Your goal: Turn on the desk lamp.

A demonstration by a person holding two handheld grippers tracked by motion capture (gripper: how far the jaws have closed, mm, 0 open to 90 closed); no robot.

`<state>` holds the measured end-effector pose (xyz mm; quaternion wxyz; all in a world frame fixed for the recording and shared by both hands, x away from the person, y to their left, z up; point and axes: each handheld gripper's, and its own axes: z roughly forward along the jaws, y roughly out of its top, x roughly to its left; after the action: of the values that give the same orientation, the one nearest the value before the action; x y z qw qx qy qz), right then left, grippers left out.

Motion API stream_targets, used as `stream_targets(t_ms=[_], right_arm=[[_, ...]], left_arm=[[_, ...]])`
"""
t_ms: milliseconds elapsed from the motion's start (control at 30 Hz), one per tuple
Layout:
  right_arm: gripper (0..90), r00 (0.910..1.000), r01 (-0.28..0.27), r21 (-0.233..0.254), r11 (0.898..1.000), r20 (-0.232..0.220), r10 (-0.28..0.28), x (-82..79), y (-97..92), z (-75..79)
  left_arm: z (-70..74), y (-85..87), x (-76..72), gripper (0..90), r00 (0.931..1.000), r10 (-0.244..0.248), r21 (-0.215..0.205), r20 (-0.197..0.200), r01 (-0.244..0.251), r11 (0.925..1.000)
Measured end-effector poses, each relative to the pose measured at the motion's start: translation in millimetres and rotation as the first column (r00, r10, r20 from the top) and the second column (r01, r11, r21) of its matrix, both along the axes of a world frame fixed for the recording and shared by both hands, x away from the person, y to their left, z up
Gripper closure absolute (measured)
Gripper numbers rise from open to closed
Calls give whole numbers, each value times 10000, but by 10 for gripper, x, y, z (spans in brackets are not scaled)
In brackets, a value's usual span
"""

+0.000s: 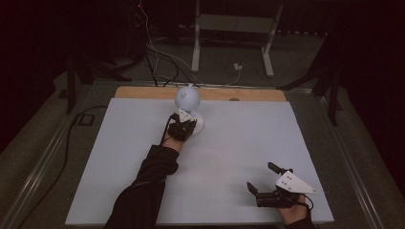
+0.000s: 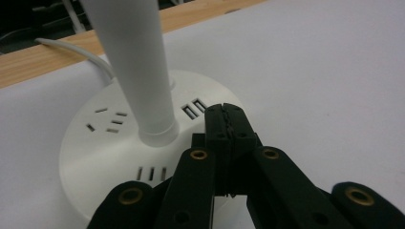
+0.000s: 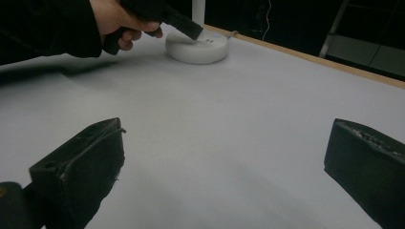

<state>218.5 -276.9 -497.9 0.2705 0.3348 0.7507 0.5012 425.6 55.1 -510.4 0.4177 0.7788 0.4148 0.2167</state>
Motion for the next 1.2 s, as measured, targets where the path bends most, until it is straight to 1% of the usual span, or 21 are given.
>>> stream_targets(t_ms=[167,300,367,467,500,567,600,667,700,733,833,867,900,967,1000,1033,1067,1100,1133,1167,1200], right_arm=[[0,10000,9,-21,10000,7,-9,-2,0,1],[0,10000,6,-3,10000,-5,-6,-1,-2,2],[0,10000,7,-19,10000,3,-7,-1,-1,0],[0,10000,8,-20,10000,7,-8,-4,1,3],[0,10000,5,-19,10000,8,-5,-4,1,3],[0,10000,3,-17,10000,6,-3,-3,0,3],[0,10000,9,-14,10000,5,-9,-3,0,3],[0,10000,11,-14,10000,4,-11,-2,1,3],[0,10000,9,-31,10000,5,-9,-2,3,2],[0,10000,3,-49,10000,7,-3,-3,4,2],[0,10000,12,-24,10000,22,-12,-6,7,5],[0,10000,7,-20,10000,30,-7,-7,6,6],[0,10000,3,-17,10000,31,-3,-8,5,6],[0,10000,-5,-16,10000,31,5,-8,2,6],[0,10000,-15,-17,10000,50,15,-7,0,7],[0,10000,-15,-17,10000,50,15,-7,0,7],[0,10000,9,1,10000,33,-9,-5,-2,6],[0,10000,10,-2,10000,20,-10,-3,-3,4],[0,10000,1,1,10000,19,-1,-2,-2,4],[0,10000,7,-18,10000,25,-7,-2,-1,4],[0,10000,3,-22,10000,27,-3,-4,1,4]], left_arm=[[-20,-21,18,900,10000,23,-19,13,-23,10000],[-28,-37,25,900,9999,90,57,82,-90,9999],[-36,-31,25,900,9999,14,17,141,-15,10000],[-50,-30,23,900,9998,-5,126,188,2,9999],[-66,-30,18,900,9997,26,191,251,-31,9998],[-75,-36,8,900,9995,17,121,309,-21,9999],[-80,-48,-1,900,9992,23,149,390,-28,9999],[-83,-60,-8,900,9992,-5,140,410,0,9999],[-91,-77,-20,900,9988,-37,210,480,27,9998],[-114,-113,-41,900,9977,-120,312,670,99,9995],[-136,-147,-58,900,9961,36,318,884,-64,9995],[-139,-153,-62,900,9951,142,413,980,-184,9990],[-139,-153,-62,900,9951,142,413,980,-184,9990],[-152,-157,-83,900,9906,451,556,1290,-526,9971],[-154,-162,-90,900,9885,633,630,1370,-724,9954],[-154,-162,-90,900,9885,633,630,1370,-724,9954],[-157,-171,-108,900,9840,997,567,1478,-1091,9924],[-156,-168,-116,900,9814,1110,541,1564,-1207,9912],[-156,-168,-116,900,9814,1110,541,1564,-1207,9912],[-160,-176,-136,900,9771,1471,295,1537,-1534,9877],[-165,-182,-145,900,9744,1637,256,1544,-1696,9852]])
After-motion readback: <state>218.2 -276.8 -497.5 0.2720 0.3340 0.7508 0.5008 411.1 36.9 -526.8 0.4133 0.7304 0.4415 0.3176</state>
